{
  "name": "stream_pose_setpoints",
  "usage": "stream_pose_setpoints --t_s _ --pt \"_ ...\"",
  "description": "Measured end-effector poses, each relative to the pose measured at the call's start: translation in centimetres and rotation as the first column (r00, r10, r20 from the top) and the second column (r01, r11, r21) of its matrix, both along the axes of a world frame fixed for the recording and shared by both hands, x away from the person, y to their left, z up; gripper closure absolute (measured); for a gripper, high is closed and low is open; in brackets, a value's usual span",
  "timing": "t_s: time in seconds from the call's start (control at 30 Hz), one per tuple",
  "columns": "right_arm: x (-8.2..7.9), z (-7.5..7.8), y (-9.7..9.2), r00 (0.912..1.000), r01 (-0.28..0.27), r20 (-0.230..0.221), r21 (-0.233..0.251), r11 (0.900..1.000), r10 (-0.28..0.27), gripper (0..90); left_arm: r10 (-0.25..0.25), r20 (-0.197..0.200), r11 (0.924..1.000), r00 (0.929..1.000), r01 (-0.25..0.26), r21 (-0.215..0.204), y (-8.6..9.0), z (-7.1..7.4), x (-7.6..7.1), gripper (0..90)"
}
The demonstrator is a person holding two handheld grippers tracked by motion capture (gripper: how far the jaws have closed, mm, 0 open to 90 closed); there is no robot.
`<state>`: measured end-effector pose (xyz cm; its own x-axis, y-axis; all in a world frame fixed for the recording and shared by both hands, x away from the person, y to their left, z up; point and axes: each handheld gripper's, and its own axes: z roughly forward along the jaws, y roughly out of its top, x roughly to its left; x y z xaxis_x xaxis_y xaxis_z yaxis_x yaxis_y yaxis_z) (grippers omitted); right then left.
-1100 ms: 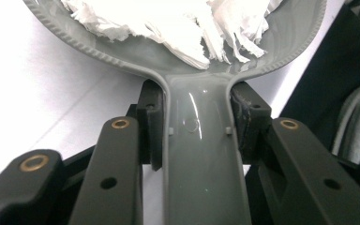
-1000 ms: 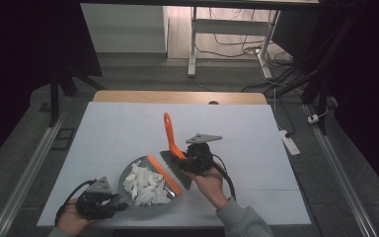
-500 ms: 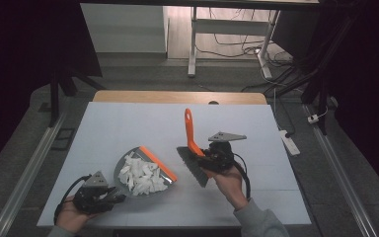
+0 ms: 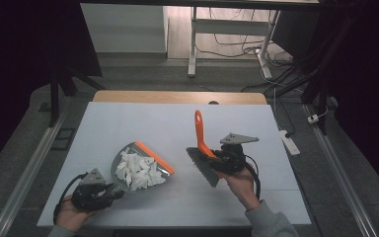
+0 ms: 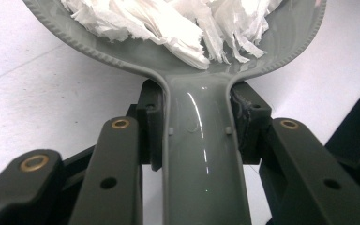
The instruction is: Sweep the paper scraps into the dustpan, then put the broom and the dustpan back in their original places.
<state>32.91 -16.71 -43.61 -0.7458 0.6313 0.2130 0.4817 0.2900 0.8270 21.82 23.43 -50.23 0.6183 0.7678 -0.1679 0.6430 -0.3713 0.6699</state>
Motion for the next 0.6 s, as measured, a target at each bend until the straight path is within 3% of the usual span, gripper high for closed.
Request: stream_pose_setpoints --t_s 0.33,0.6 --pt "-0.2 -0.2 -2.5 0.9992 -0.031 0.027 0.01 0.9995 0.03 70.2 0.077 0.029 0.9968 0.9966 -0.077 -0.021 0.4 0.4 0.2 62.0" --pt "-0.2 -1.0 -4.1 0.9988 -0.048 0.011 0.013 0.9987 0.048 70.3 0.115 0.039 0.9931 0.9926 -0.114 -0.025 0.3 0.4 0.5 62.0"
